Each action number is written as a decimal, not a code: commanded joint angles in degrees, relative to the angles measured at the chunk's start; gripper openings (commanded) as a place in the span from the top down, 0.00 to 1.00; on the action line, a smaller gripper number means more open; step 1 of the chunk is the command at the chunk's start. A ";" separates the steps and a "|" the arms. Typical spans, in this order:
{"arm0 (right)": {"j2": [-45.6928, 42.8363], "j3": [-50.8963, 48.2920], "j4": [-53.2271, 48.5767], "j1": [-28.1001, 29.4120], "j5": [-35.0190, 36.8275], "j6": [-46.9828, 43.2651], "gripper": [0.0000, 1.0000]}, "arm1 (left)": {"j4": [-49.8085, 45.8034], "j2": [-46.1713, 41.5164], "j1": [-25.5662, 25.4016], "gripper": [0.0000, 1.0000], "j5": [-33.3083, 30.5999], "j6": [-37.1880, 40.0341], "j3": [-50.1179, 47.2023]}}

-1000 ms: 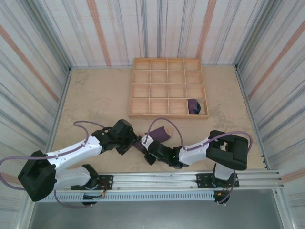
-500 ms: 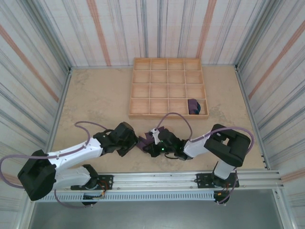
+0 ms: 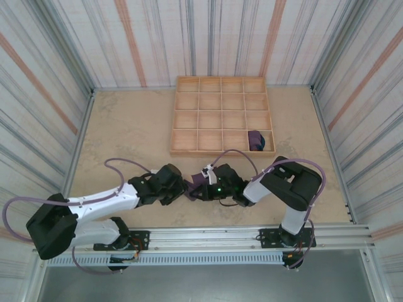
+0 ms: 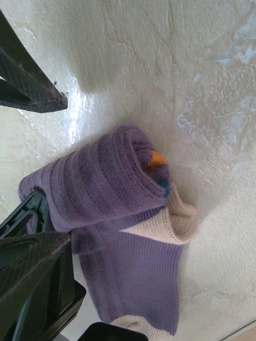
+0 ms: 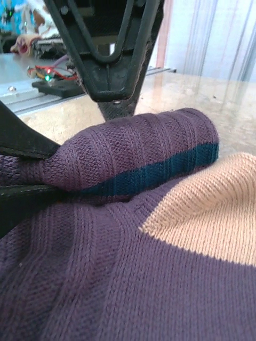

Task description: Roll the socks

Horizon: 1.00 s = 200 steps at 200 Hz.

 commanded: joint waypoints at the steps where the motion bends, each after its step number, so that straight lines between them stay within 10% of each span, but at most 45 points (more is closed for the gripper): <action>1: 5.82 -3.72 -15.82 -1.62 1.03 6.90 1.00 | 0.88 1.03 -0.44 0.41 -2.45 1.01 -0.48; 150: 8.62 -4.27 -12.90 -4.24 -1.89 13.06 1.00 | 6.91 11.14 0.27 0.51 -3.75 0.88 0.71; 200: 9.47 -4.82 -9.34 -4.81 -2.76 13.06 0.91 | 5.86 13.73 1.42 0.74 -2.93 -0.66 0.80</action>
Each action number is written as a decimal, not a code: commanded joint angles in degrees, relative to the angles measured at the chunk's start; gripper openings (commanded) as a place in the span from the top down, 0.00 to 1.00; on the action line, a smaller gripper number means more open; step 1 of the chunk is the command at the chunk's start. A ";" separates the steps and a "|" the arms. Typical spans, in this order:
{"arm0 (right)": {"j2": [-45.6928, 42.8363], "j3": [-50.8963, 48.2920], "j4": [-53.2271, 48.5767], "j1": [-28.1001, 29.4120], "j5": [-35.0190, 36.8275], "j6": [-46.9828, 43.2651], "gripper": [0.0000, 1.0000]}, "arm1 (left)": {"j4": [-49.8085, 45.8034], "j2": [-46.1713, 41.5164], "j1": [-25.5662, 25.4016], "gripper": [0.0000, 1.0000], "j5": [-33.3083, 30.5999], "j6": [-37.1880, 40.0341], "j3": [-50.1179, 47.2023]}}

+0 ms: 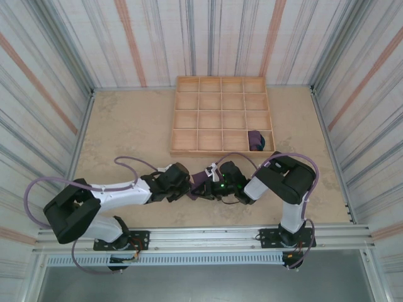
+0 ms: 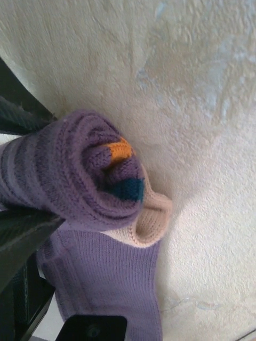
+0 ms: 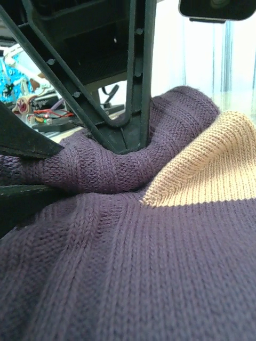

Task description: Roll the socks

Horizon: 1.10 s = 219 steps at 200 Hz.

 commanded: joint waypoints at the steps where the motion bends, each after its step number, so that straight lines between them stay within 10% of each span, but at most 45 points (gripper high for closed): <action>1: 4.87 -4.19 -15.93 -0.55 4.93 0.95 0.90 | -4.22 2.60 1.13 0.74 -1.24 -0.84 -0.32; 27: 2.62 -4.39 -16.04 -0.68 4.93 -0.20 0.75 | -5.56 2.96 2.76 1.00 0.91 -0.04 0.19; 97: -13.73 3.98 -43.17 -0.25 10.76 -16.27 0.43 | -22.26 -2.95 3.11 1.00 -1.01 0.75 5.73; 161: -26.18 8.73 -55.95 6.84 28.77 -33.61 0.36 | -24.21 -4.60 2.43 1.00 0.31 -2.09 4.91; 219: -27.61 4.45 -44.79 24.77 52.45 -49.33 0.37 | -23.84 -3.00 1.37 1.00 2.35 -4.11 5.82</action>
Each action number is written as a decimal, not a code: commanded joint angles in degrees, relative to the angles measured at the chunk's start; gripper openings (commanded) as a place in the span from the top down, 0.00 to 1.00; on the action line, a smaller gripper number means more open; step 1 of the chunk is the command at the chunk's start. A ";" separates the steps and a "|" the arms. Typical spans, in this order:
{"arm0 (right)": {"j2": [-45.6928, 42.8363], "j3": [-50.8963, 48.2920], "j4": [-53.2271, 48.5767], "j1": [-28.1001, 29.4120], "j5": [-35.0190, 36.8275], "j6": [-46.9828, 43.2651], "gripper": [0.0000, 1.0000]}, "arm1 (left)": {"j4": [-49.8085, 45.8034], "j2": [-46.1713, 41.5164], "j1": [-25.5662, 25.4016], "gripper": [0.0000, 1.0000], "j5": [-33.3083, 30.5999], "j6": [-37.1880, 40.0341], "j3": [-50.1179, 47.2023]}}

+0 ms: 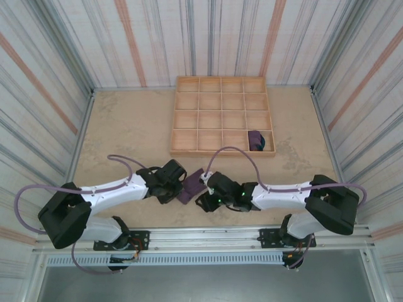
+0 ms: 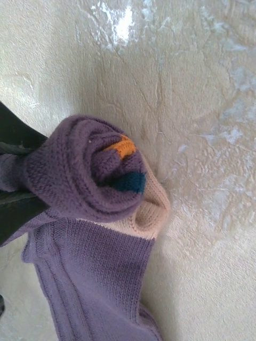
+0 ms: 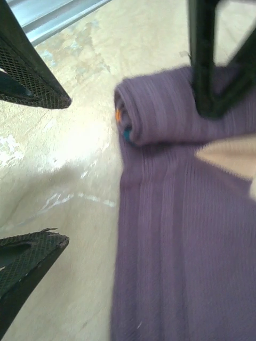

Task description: Roll the socks

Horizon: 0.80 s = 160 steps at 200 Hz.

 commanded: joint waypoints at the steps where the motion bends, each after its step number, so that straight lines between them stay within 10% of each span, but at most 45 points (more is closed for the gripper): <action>1: -0.77 -2.60 5.36 5.44 14.18 -10.10 0.37 | -3.34 0.58 -0.65 1.00 0.75 -1.98 0.57; 62: 6.36 -0.80 16.19 15.86 28.35 -22.53 0.35 | -3.01 1.71 -0.74 1.00 2.15 -2.67 1.30; 160: 19.43 4.68 24.91 16.23 33.40 -30.56 0.39 | -1.57 3.25 -0.32 1.00 4.08 -2.74 1.28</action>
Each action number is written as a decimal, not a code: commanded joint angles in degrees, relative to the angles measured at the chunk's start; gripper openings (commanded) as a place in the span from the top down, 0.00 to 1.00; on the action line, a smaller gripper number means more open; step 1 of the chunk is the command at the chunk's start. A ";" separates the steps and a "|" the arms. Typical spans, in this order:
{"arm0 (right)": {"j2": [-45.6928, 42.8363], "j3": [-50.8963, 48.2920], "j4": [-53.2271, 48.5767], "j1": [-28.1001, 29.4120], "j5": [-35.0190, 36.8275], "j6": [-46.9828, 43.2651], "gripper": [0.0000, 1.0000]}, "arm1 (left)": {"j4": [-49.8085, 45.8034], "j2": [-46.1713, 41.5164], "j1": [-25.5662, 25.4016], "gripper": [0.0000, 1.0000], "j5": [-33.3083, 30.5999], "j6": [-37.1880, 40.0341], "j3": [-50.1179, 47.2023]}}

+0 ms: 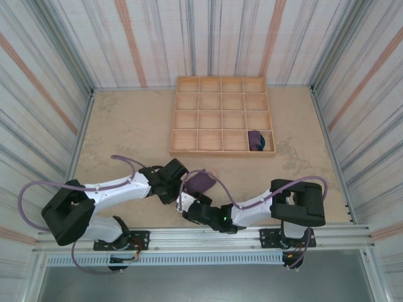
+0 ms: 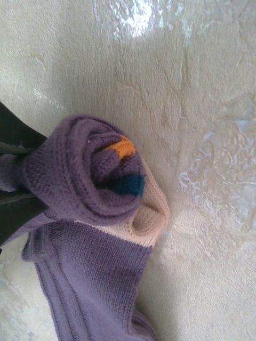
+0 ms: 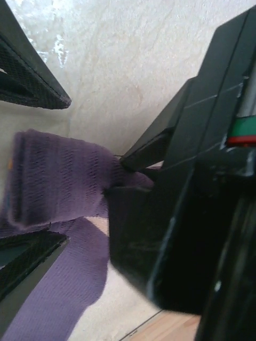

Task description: Roll the socks

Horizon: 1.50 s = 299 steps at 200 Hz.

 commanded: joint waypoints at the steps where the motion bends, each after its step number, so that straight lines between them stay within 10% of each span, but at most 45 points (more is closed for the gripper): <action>1: 2.52 1.78 2.29 0.03 2.73 -2.50 0.39 | -1.47 1.15 -0.14 1.00 1.01 -0.96 -0.11; 71: 5.67 0.38 1.43 -0.71 2.46 3.07 0.55 | -0.14 0.54 0.30 1.00 1.44 -0.69 -1.15; 122: 5.38 -0.05 -1.61 -1.53 -0.43 7.69 1.00 | 2.06 0.38 0.65 1.00 2.31 -0.35 -1.79; 217: -0.52 -10.80 0.60 -5.00 -15.23 23.33 1.00 | -2.56 -6.12 2.90 0.26 -0.72 2.78 -1.70; 299: -3.07 -16.14 1.10 -9.72 -25.76 37.75 1.00 | -8.06 -8.42 4.12 0.22 -2.98 6.28 0.61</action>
